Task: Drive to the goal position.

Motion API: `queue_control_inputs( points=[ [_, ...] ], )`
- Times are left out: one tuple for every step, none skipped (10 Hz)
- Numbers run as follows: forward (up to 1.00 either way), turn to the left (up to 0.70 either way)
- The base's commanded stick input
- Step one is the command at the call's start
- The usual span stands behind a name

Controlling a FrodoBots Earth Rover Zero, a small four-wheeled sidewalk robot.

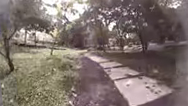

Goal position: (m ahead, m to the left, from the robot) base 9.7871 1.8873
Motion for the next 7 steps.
queue_control_inputs(
  points=[
    [0.70, 0.00],
    [0.70, 0.00],
    [0.70, 0.00],
    [0.70, 0.26],
    [0.70, 0.03],
    [0.70, 0.00],
    [0.70, 0.00]
  ],
)
